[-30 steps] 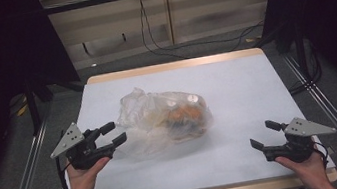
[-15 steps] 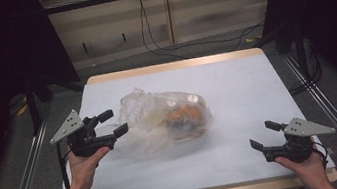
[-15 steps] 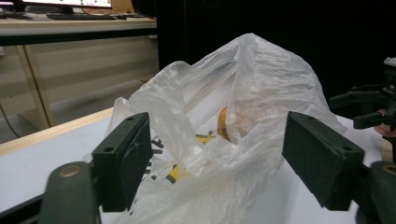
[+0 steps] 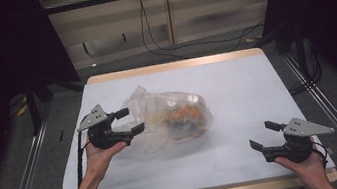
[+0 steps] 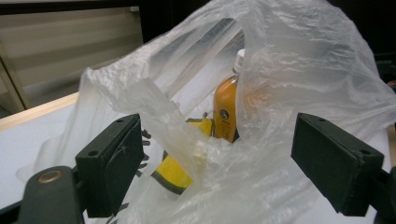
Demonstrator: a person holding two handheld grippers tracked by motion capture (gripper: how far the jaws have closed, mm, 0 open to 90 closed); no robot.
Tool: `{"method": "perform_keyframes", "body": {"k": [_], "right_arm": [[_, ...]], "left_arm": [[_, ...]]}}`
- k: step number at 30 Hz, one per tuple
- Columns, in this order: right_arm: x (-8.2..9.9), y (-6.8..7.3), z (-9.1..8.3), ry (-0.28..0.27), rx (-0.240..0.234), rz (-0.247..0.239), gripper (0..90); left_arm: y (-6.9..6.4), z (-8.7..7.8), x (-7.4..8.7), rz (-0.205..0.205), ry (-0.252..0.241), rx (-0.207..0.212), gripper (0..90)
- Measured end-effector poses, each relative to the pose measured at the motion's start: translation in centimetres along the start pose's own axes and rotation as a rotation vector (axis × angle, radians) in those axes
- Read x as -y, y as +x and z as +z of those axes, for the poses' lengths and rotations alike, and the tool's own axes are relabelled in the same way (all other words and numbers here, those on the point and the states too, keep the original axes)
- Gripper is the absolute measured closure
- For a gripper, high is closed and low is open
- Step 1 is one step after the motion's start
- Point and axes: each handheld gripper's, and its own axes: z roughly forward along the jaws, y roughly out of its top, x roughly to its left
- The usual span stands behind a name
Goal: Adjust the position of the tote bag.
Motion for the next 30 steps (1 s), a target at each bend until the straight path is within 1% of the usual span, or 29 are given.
{"method": "perform_keyframes", "body": {"k": [2, 3, 4, 7, 9, 10, 11, 12, 13, 14, 15, 16, 17, 18, 19, 20, 21, 22, 25, 26, 27, 29, 30], "right_arm": [[0.0, 0.0, 0.0, 0.000, -0.001, 0.000, 16.0], [0.0, 0.0, 0.0, 0.001, -0.002, 0.001, 16.0], [0.0, 0.0, 0.0, 0.001, -0.002, 0.001, 16.0], [0.0, 0.0, 0.0, 0.004, -0.003, 0.000, 16.0], [0.0, 0.0, 0.0, 0.005, -0.003, 0.002, 16.0], [0.0, 0.0, 0.0, 0.006, -0.003, 0.001, 15.9], [0.0, 0.0, 0.0, 0.005, -0.004, 0.003, 15.9], [0.0, 0.0, 0.0, 0.005, -0.004, 0.002, 16.0], [0.0, 0.0, 0.0, 0.006, -0.004, 0.002, 15.9], [0.0, 0.0, 0.0, 0.004, -0.004, 0.000, 16.0], [0.0, 0.0, 0.0, 0.004, -0.005, 0.001, 15.9], [0.0, 0.0, 0.0, 0.002, -0.006, -0.001, 15.9], [0.0, 0.0, 0.0, 0.004, -0.007, -0.002, 15.9], [0.0, 0.0, 0.0, 0.003, -0.007, -0.003, 15.9], [0.0, 0.1, 0.0, 0.003, -0.009, -0.004, 15.9], [0.0, 0.1, -0.1, 0.004, -0.010, -0.004, 15.9], [0.0, 0.1, -0.1, 0.006, -0.011, -0.001, 16.0], [0.0, 0.1, -0.1, 0.006, -0.011, -0.003, 16.0], [0.0, 0.1, 0.0, 0.007, -0.008, -0.001, 15.9], [0.0, 0.1, 0.0, 0.006, -0.009, -0.002, 15.9], [0.0, 0.1, 0.0, 0.007, -0.011, -0.005, 15.9], [0.0, 0.1, 0.0, 0.005, -0.014, -0.005, 15.9], [0.0, 0.1, 0.0, 0.005, -0.013, -0.004, 15.9]], "left_arm": [[-0.1, 0.4, 0.0, 0.005, 0.016, -0.007, 17.1], [0.0, 0.5, 0.0, 0.003, 0.010, 0.000, 17.5], [0.2, 0.7, -0.1, -0.007, 0.006, 0.012, 18.5], [0.5, 1.1, -0.3, -0.011, 0.014, 0.025, 25.6], [0.7, 1.4, -0.4, -0.009, 0.000, 0.045, 36.7], [0.7, 1.6, -0.4, -0.008, 0.004, 0.065, 40.6], [0.7, 1.7, -0.4, -0.005, 0.012, 0.054, 47.6], [0.6, 1.8, -0.4, -0.002, 0.011, 0.070, 52.2], [0.5, 1.8, -0.4, 0.008, 0.019, 0.069, 60.6], [0.4, 1.7, -0.5, 0.010, 0.026, 0.065, 66.4], [0.5, 1.6, -0.4, 0.004, 0.011, 0.087, 72.8], [0.5, 1.5, -0.5, 0.005, 0.014, 0.084, 78.0], [0.5, 1.5, -0.5, -0.003, 0.008, 0.091, 83.2], [0.4, 1.5, -0.4, -0.004, 0.012, 0.093, 86.8], [0.4, 1.4, -0.5, -0.002, 0.019, 0.082, 90.0], [0.3, 1.4, -0.5, -0.004, 0.025, 0.082, 90.0], [0.3, 1.4, -0.5, 0.002, 0.019, 0.085, 90.0], [0.2, 1.2, -0.6, -0.001, 0.021, 0.077, 90.0], [0.3, 0.9, -0.8, -0.013, -0.011, 0.079, 90.0], [0.3, 0.8, -0.9, -0.010, -0.022, 0.078, 90.0], [0.4, 0.6, -0.9, -0.001, -0.024, 0.068, 87.6], [0.6, 0.3, -0.9, -0.006, -0.025, 0.041, 72.7], [0.8, 0.1, -1.0, -0.007, -0.028, 0.036, 71.2]]}}
